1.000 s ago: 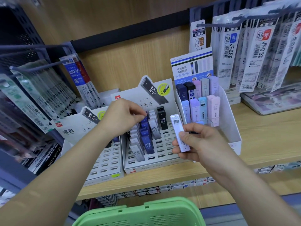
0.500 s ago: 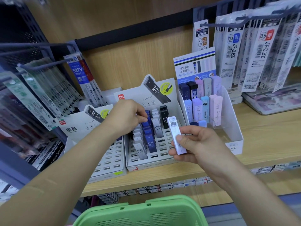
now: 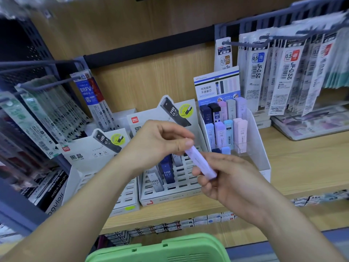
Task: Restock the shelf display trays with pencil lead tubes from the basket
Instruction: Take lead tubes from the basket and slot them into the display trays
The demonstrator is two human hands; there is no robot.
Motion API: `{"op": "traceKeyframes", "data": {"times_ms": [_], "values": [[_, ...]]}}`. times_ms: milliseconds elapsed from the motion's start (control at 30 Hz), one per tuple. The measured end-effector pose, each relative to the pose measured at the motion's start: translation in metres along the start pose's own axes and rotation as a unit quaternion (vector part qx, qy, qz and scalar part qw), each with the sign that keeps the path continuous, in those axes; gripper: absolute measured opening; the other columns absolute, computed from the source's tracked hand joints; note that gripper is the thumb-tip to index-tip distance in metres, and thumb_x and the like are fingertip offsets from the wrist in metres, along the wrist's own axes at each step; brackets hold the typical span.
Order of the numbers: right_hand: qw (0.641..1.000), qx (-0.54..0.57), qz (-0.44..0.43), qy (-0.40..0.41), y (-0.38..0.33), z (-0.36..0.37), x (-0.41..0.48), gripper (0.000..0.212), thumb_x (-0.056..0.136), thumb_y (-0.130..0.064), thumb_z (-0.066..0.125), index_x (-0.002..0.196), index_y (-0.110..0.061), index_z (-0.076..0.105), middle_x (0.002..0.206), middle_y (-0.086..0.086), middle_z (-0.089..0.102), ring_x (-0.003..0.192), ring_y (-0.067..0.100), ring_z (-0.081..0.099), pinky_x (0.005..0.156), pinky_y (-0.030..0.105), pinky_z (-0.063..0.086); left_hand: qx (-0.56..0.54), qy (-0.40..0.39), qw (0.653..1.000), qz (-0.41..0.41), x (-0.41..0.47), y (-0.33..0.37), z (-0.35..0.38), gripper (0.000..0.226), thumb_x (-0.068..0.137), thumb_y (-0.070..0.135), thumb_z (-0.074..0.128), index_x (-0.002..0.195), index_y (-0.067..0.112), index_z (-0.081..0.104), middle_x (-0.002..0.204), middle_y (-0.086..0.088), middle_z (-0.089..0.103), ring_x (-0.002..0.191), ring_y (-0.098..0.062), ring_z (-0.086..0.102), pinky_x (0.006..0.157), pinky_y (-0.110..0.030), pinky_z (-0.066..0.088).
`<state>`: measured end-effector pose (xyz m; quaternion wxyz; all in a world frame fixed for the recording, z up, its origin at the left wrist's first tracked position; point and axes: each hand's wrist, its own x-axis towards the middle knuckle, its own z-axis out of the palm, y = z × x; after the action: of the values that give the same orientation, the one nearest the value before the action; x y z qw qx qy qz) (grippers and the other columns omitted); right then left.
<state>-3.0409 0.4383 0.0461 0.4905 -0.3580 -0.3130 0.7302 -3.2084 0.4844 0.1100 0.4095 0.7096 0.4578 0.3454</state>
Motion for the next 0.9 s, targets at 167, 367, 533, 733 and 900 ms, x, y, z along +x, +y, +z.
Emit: {"op": "traceKeyframes", "data": {"times_ms": [167, 367, 533, 733, 900], "values": [[0.973, -0.182, -0.114, 0.090, -0.003, -0.009, 0.000, 0.018, 0.099, -0.014, 0.055, 0.092, -0.008, 0.071, 0.070, 0.008, 0.072, 0.053, 0.009, 0.061, 0.050, 0.019, 0.049, -0.042, 0.083, 0.995, -0.023, 0.008, -0.005, 0.012, 0.008, 0.079, 0.012, 0.072, 0.085, 0.006, 0.074, 0.070, -0.010, 0.071, 0.056, -0.008, 0.059, 0.056, -0.016, 0.051], [0.973, -0.157, -0.129, 0.110, -0.007, -0.021, -0.001, 0.018, 0.097, -0.011, 0.056, 0.090, -0.007, 0.072, 0.073, 0.013, 0.073, 0.057, 0.014, 0.065, 0.055, 0.021, 0.054, -0.139, 0.011, 0.989, -0.050, 0.015, -0.003, 0.018, 0.025, 0.072, 0.007, 0.069, 0.097, 0.008, 0.073, 0.090, -0.013, 0.074, 0.081, -0.017, 0.070, 0.073, -0.019, 0.056], [0.962, -0.179, -0.152, 0.136, -0.012, -0.032, -0.002, 0.012, 0.094, -0.014, 0.063, 0.088, -0.014, 0.074, 0.074, 0.006, 0.075, 0.059, 0.009, 0.063, 0.052, 0.017, 0.048, -0.060, 0.031, 0.998, -0.014, 0.025, 0.005, 0.026, 0.017, 0.082, -0.001, 0.068, 0.093, 0.011, 0.073, 0.082, -0.009, 0.074, 0.074, -0.015, 0.069, 0.069, -0.019, 0.055], [0.873, -0.278, -0.243, 0.317, -0.026, -0.072, 0.002, 0.017, 0.087, -0.011, 0.068, 0.083, -0.027, 0.070, 0.075, -0.011, 0.067, 0.066, 0.001, 0.059, 0.060, 0.020, 0.042, -0.008, 0.164, 0.984, 0.072, 0.048, 0.014, 0.033, 0.018, 0.086, 0.006, 0.068, 0.091, 0.023, 0.074, 0.081, -0.001, 0.074, 0.071, -0.011, 0.065, 0.067, -0.017, 0.052], [0.837, -0.376, -0.236, 0.319, -0.033, -0.089, 0.002, 0.032, 0.092, -0.015, 0.060, 0.120, -0.031, 0.064, 0.112, -0.006, 0.059, 0.107, 0.010, 0.053, 0.091, 0.026, 0.040, 0.015, 0.201, 0.974, 0.107, 0.076, 0.031, 0.047, 0.020, 0.086, 0.006, 0.068, 0.088, 0.026, 0.070, 0.083, 0.001, 0.072, 0.075, -0.013, 0.068, 0.065, -0.027, 0.059]]}}
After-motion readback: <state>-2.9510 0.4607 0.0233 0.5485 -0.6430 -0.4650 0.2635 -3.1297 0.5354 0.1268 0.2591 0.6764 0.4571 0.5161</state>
